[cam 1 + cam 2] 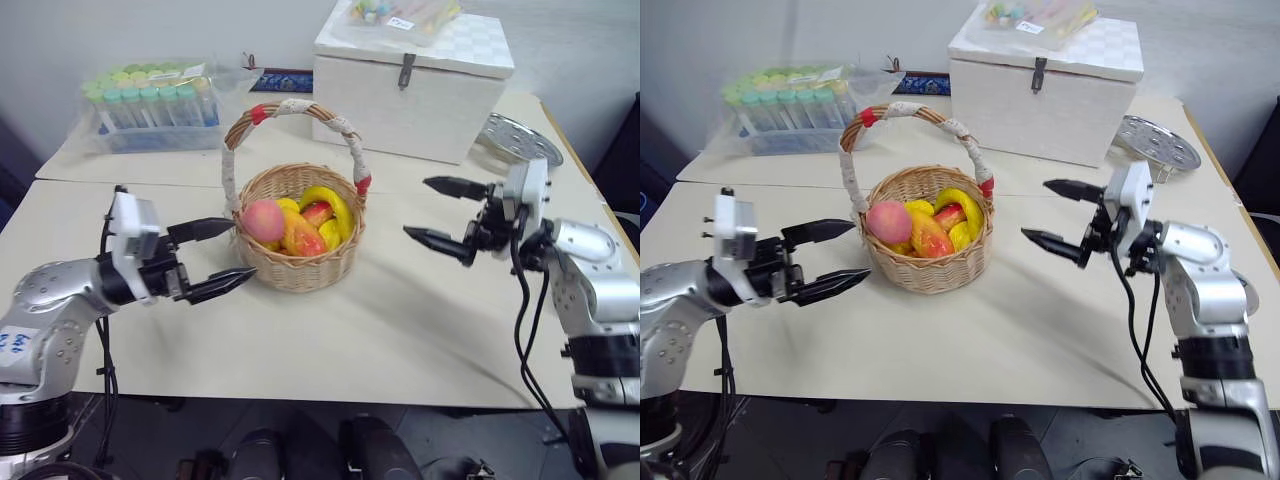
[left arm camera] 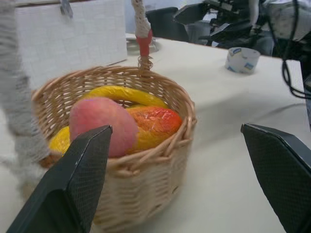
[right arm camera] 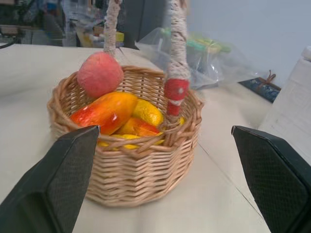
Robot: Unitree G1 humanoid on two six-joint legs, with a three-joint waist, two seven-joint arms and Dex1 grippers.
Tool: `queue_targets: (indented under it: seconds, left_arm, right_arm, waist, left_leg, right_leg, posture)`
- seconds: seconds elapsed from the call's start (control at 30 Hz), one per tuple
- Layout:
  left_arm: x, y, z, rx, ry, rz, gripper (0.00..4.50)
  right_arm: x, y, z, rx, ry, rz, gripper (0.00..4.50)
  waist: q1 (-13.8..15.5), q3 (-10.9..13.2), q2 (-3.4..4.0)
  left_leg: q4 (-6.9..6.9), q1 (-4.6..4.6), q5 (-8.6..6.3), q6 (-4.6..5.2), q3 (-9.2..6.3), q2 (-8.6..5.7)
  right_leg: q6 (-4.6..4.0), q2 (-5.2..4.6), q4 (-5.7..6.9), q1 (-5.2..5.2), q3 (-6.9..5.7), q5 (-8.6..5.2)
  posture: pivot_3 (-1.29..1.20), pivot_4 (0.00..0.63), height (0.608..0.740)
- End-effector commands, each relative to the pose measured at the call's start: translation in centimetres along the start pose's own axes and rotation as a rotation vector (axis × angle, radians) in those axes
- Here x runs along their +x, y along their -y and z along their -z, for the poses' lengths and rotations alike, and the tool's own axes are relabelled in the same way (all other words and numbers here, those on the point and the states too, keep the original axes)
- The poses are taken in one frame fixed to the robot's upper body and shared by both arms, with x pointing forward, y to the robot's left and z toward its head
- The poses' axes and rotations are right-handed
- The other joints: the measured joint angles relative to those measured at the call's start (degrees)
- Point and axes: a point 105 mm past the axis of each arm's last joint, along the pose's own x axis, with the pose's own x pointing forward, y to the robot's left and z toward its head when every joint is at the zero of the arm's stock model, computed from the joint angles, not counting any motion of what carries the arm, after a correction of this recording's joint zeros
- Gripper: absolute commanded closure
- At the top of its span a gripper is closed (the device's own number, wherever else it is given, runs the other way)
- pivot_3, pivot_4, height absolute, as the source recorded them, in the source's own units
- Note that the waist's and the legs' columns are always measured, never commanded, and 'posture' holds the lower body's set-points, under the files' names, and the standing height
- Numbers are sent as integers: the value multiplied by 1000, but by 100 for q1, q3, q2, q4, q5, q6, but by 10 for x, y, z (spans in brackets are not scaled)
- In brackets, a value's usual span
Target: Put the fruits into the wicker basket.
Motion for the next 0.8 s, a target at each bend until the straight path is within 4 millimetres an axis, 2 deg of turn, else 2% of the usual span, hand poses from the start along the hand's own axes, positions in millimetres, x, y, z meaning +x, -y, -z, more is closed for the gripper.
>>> queue_targets:
  seconds: [0.03, 0.2, 0.37, 0.47, 0.63, 0.77, 0.8]
  left_arm:
    - [-23, 1, -10, -67, 3, 13, 37]
    - [-36, -1, -14, -103, -7, -15, 37]
    - [-33, 13, -13, -126, 4, 37, 37]
    - [-30, 17, -9, -123, 0, 41, 37]
    - [-26, 16, -6, -117, 3, 34, 37]
    - [-23, 16, 0, -125, -4, 38, 37]
    - [-22, 16, 2, -129, -5, 41, 13]
  right_arm:
    - [18, 11, 9, 34, -22, -67, 0]
    - [52, 19, 11, 59, -31, -173, 0]
    - [77, 10, 14, 15, -61, -291, 0]
    - [89, 4, 7, 29, -28, -352, 0]
    - [92, -1, 6, 48, -14, -400, 0]
    - [86, -3, 1, 92, 26, -429, 0]
    - [86, -2, 0, 86, 39, -414, 189]
  waist:
    - [-47, 4, 7]
    - [-86, 8, 13]
    - [-144, 10, 16]
    - [-197, 10, 17]
    - [-221, 11, 18]
    - [-220, 11, 18]
    - [-221, 11, 18]
  left_leg:
    - [-3, 0, 0, 0, 1, -1]
    - [-13, -4, 0, 1, 1, -2]
    - [-15, -6, -1, 1, -2, -2]
    - [-16, -7, -1, 2, -2, -4]
    - [-17, -9, -1, 1, -4, -4]
    - [-17, -9, -1, 0, -4, -4]
    - [-18, -9, -1, 0, -4, -4]
  right_leg:
    - [0, -1, 0, -1, 1, 0]
    - [0, -4, -5, -7, -1, 0]
    - [0, -6, -4, -8, -5, 0]
    - [0, -12, -6, -7, -6, 0]
    - [0, -11, -3, -9, -8, 0]
    - [0, -11, -4, -8, -8, 0]
    - [0, -11, -4, -8, -8, 0]
  posture:
    - [0, 150, 740]
    - [0, 150, 740]
    - [0, 150, 740]
    - [0, 150, 740]
    - [0, 150, 740]
    - [0, 150, 740]
    - [0, 150, 740]
